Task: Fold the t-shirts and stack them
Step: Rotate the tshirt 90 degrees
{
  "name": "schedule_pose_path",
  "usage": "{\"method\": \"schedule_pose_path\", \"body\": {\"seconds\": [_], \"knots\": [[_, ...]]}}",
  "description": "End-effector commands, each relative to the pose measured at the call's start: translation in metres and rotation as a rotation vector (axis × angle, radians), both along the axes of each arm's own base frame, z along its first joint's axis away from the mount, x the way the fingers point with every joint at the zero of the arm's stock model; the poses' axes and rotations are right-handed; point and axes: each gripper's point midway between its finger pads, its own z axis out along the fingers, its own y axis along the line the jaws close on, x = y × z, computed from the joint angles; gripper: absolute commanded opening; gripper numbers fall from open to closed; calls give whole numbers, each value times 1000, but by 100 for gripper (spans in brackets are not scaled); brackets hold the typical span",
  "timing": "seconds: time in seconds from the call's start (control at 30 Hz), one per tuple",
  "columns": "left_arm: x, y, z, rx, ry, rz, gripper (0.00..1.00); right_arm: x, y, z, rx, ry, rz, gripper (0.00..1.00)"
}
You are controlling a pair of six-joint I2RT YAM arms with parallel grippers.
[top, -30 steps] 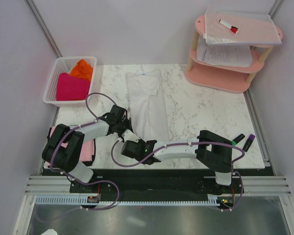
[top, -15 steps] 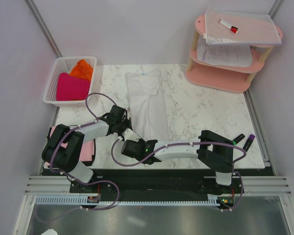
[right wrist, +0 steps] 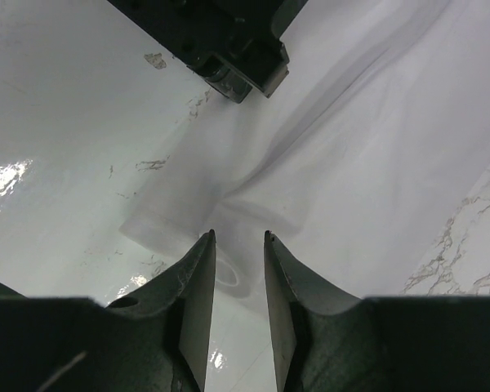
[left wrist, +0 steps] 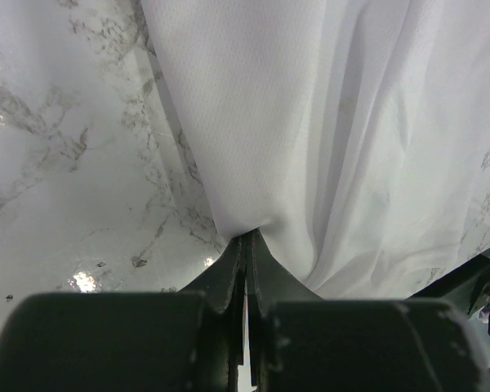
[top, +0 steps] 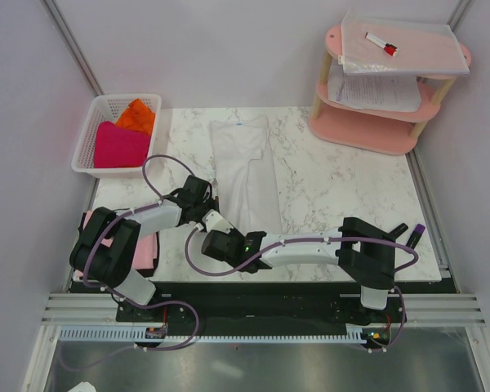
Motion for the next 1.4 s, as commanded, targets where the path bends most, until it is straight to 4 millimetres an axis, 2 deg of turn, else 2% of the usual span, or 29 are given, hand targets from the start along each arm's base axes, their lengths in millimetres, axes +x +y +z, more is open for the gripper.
{"method": "schedule_pose_path", "body": {"seconds": [0.0,0.27,0.43,0.53,0.57,0.63,0.73,0.8,0.87,1.0,1.1,1.27,1.37], "knots": [[-17,23,-25,122,59,24,2,2,19,9,49,-6,6,38],[-18,23,-26,120,65,22,2,0,23,3,35,12,25,38],[-18,23,-25,118,63,21,2,-1,23,-11,-6,26,24,37],[-19,23,-26,120,66,23,2,2,19,-16,-32,16,7,31],[-19,23,-26,119,67,22,2,3,18,-14,-32,8,0,22],[-19,23,-26,120,66,23,2,8,13,-10,-43,-24,-28,14],[-19,23,-26,118,67,24,2,15,4,1,-52,-72,-70,3],[-19,23,-26,118,66,24,2,17,-2,13,-36,-98,-93,0],[-19,23,-26,119,65,24,2,19,-8,27,-5,-123,-121,0],[-18,23,-25,117,64,24,2,17,-21,38,29,-127,-161,0],[-19,23,-26,118,68,25,2,9,-33,37,27,-88,-180,0],[-19,23,-26,119,70,28,2,-11,-56,15,-11,20,-207,1],[-21,24,-25,118,69,30,2,-23,-68,6,-49,73,-208,9]]}}
